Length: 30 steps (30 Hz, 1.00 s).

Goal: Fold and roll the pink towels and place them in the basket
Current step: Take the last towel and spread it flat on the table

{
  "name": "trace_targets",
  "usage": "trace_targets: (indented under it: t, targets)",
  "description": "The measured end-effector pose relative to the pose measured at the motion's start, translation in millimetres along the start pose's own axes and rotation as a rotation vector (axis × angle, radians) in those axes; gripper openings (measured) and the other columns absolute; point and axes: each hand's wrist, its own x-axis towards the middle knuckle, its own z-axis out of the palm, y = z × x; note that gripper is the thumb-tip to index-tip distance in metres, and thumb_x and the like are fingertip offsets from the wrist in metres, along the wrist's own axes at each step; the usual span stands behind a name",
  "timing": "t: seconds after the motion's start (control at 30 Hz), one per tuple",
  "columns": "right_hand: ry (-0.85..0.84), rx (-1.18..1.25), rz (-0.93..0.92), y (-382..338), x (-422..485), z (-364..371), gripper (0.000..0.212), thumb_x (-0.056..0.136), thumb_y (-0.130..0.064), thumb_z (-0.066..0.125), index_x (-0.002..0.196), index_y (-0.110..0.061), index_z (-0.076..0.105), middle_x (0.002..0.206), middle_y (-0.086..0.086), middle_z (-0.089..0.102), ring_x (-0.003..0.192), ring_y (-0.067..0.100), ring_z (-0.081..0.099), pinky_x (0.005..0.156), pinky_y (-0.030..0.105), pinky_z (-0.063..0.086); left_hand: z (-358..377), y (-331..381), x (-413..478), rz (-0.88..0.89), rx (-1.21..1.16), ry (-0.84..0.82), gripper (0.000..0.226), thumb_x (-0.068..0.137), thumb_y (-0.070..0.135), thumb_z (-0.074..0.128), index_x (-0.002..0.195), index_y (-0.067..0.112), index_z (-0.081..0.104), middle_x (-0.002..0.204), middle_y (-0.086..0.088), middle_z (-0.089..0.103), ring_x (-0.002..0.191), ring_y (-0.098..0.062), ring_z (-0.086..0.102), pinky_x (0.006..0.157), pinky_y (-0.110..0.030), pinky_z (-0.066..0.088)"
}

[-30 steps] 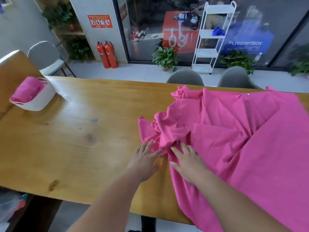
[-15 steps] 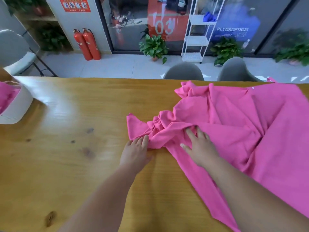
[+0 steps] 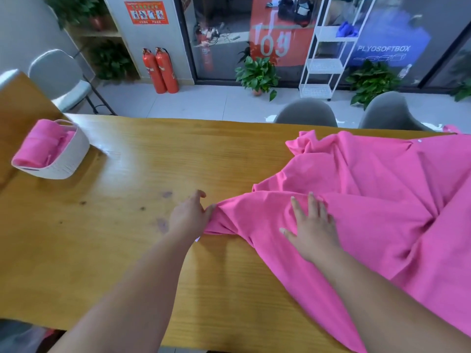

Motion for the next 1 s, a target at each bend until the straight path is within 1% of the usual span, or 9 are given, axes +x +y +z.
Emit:
trace_targets:
  t: [0.13,0.2,0.3,0.4,0.5,0.67,0.77,0.87,1.0]
  targets:
    - [0.175,-0.019,-0.348,-28,-27,15,0.08,0.089,-0.08,0.049,0.144,-0.024,0.056,0.161,0.015,0.039,0.151,0.037,0.033,0.123,0.053,0.032,17,-1,-31,0.182,0.117,0.061,0.056,0.101,0.047,0.058,0.15,0.025,0.046,0.143,-0.004,0.054,0.125,-0.031,0.058,0.102,-0.047,0.046]
    - [0.112,-0.078,-0.455,-38,-39,30,0.073,0.083,-0.078,0.06,0.133,-0.025,0.061,0.147,0.007,0.051,0.137,0.031,0.046,0.111,0.049,0.045,29,-1,-47,0.291,0.231,0.196,0.056,0.098,0.039,0.064,0.149,0.021,0.05,0.15,-0.01,0.049,0.134,-0.035,0.05,0.112,-0.05,0.038]
    - [0.012,-0.079,-0.361,-40,-53,51,0.062,0.084,-0.06,0.074,0.135,-0.03,0.056,0.141,0.001,0.05,0.126,0.028,0.051,0.093,0.045,0.055,48,-1,-71,0.501,0.242,0.292,0.054,0.094,0.026,0.071,0.145,0.014,0.058,0.152,-0.016,0.05,0.141,-0.037,0.046,0.118,-0.053,0.038]
    - [0.119,0.029,-0.296,-32,-61,67,0.045,0.078,-0.032,0.086,0.118,-0.029,0.066,0.119,-0.004,0.061,0.107,0.025,0.061,0.073,0.04,0.06,63,1,-94,0.698,0.265,0.201,0.051,0.094,0.027,0.067,0.144,0.018,0.06,0.15,-0.011,0.054,0.14,-0.035,0.047,0.118,-0.053,0.04]
    - [0.183,0.166,-0.201,-21,-62,64,0.011,0.092,-0.035,0.074,0.102,-0.031,0.07,0.1,-0.01,0.068,0.095,0.021,0.064,0.074,0.039,0.057,74,7,-116,0.781,0.27,0.145,0.05,0.092,0.028,0.065,0.14,0.019,0.062,0.147,-0.01,0.055,0.136,-0.033,0.049,0.116,-0.05,0.042]
    - [0.011,0.904,0.022,-7,-65,31,0.025,0.107,-0.033,0.059,0.086,-0.026,0.07,0.085,-0.007,0.073,0.084,0.015,0.064,0.074,0.029,0.048,81,14,-137,0.661,0.239,0.141,0.06,0.095,0.034,0.066,0.151,0.017,0.051,0.156,-0.015,0.046,0.145,-0.036,0.042,0.122,-0.053,0.036]
    - [0.014,1.14,0.15,9,-77,29,0.023,0.109,-0.029,0.056,0.1,-0.021,0.076,0.103,0.002,0.077,0.103,0.02,0.068,0.092,0.037,0.052,77,16,-146,0.599,0.243,0.139,0.065,0.096,0.037,0.066,0.155,0.017,0.046,0.156,-0.015,0.046,0.146,-0.036,0.04,0.123,-0.053,0.035]
    - [0.035,0.897,0.145,26,-96,34,0.018,0.108,-0.039,0.054,0.115,-0.035,0.069,0.115,-0.008,0.074,0.112,0.019,0.068,0.094,0.037,0.053,74,19,-157,0.552,0.297,0.041,0.064,0.101,0.039,0.057,0.159,0.02,0.04,0.16,-0.007,0.044,0.15,-0.028,0.038,0.125,-0.047,0.031]
    - [-0.034,0.528,-0.038,36,-133,45,0.068,0.097,-0.069,0.052,0.155,-0.036,0.039,0.151,-0.007,0.052,0.135,0.017,0.055,0.107,0.043,0.05,82,22,-177,0.436,0.333,-0.191,0.078,0.105,0.053,0.047,0.168,0.024,0.011,0.175,-0.004,0.016,0.162,-0.024,0.014,0.131,-0.045,0.018]
